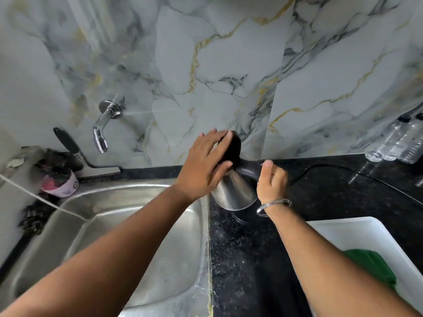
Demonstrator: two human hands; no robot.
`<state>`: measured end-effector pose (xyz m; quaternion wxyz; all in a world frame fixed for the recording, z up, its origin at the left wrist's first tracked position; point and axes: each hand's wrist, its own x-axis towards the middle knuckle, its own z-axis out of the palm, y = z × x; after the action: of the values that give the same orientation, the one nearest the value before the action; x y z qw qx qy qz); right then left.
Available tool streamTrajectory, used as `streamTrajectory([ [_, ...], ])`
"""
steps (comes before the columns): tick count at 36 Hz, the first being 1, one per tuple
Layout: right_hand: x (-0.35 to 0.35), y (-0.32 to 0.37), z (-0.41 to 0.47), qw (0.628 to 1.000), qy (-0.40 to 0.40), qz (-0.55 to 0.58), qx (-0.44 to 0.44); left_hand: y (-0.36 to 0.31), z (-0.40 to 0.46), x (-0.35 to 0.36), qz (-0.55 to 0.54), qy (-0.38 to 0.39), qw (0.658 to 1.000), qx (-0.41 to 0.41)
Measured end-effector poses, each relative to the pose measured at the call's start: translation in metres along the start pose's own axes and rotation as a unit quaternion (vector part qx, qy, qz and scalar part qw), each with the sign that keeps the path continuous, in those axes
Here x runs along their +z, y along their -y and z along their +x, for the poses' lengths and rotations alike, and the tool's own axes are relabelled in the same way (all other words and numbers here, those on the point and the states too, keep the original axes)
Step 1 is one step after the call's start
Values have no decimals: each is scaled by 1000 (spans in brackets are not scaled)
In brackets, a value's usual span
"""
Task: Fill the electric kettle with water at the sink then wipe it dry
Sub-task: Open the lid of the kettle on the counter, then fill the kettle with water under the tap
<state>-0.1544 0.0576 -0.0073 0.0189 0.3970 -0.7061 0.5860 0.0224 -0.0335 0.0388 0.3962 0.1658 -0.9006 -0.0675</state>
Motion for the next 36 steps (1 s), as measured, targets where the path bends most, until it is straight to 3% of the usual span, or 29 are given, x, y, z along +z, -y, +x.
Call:
streamTrajectory([
  [3,17,23,-13,1000,-10,-11,-1,11,0,-31,47,25,997,64],
  [12,97,88,-73,1000,6,-14,-5,45,-57,-102,109,52,984,131],
  [14,119,97,-88,1000,12,-10,6,58,-73,-115,114,64,985,115],
  [17,151,106,-108,1000,17,-8,23,80,-99,-141,98,65,993,7],
  [20,178,112,-126,997,42,39,46,108,-122,-171,86,-15,983,-164],
  [22,195,111,-135,994,55,57,80,136,-129,-187,131,-55,945,-295],
  [25,219,103,-144,988,81,66,117,179,-124,-205,151,-13,867,-475],
  [29,246,97,-151,980,96,61,161,207,-89,-211,203,101,816,-532],
  [36,281,84,-150,972,119,58,194,230,-39,-180,216,151,774,-576],
])
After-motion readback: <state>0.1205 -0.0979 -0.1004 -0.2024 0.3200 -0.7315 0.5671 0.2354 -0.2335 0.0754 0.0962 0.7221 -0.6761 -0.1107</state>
